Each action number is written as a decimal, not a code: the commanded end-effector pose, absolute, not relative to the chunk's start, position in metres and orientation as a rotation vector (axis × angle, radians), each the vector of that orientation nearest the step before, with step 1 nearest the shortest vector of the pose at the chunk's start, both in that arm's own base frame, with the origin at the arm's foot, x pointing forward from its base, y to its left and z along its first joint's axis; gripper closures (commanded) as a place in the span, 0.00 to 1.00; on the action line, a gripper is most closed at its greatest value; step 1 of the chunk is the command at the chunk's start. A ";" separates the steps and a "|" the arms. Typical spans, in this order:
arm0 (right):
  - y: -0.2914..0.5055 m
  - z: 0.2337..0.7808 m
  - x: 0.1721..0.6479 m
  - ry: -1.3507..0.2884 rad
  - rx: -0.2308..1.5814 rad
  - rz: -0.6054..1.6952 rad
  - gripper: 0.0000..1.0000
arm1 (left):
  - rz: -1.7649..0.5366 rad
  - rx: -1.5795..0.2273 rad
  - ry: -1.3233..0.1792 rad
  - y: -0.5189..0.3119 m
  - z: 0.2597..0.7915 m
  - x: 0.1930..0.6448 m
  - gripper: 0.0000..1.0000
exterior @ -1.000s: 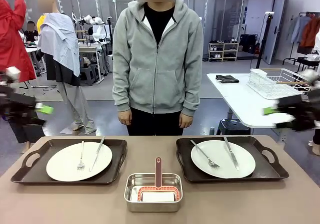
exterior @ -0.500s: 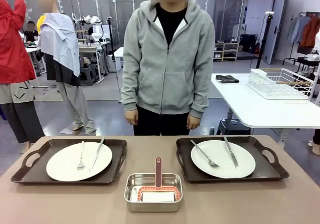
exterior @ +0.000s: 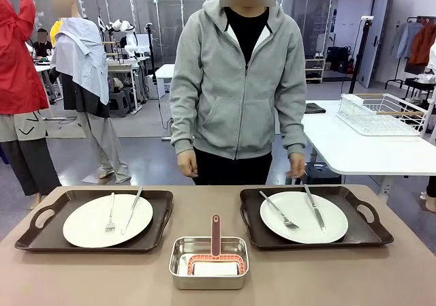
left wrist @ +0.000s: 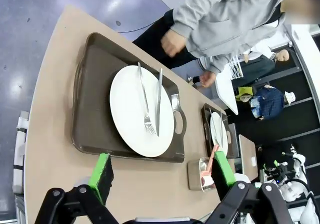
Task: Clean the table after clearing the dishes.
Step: When the left (or right) Handle tray is removed, use the left hand (or right hand) to clean the left (or right) side of the table with the Lint Roller.
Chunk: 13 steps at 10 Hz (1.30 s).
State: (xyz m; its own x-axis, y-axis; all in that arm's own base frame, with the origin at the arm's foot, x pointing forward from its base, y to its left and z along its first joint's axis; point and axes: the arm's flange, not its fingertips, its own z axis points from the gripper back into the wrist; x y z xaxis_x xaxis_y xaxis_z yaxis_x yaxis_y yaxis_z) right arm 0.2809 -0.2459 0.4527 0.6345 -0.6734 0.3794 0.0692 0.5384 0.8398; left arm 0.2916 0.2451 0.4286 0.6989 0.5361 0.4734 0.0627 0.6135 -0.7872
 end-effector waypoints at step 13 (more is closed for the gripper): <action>-0.247 0.452 0.277 -0.796 0.912 -0.488 0.00 | 0.293 -0.891 -0.771 0.250 0.429 0.289 0.00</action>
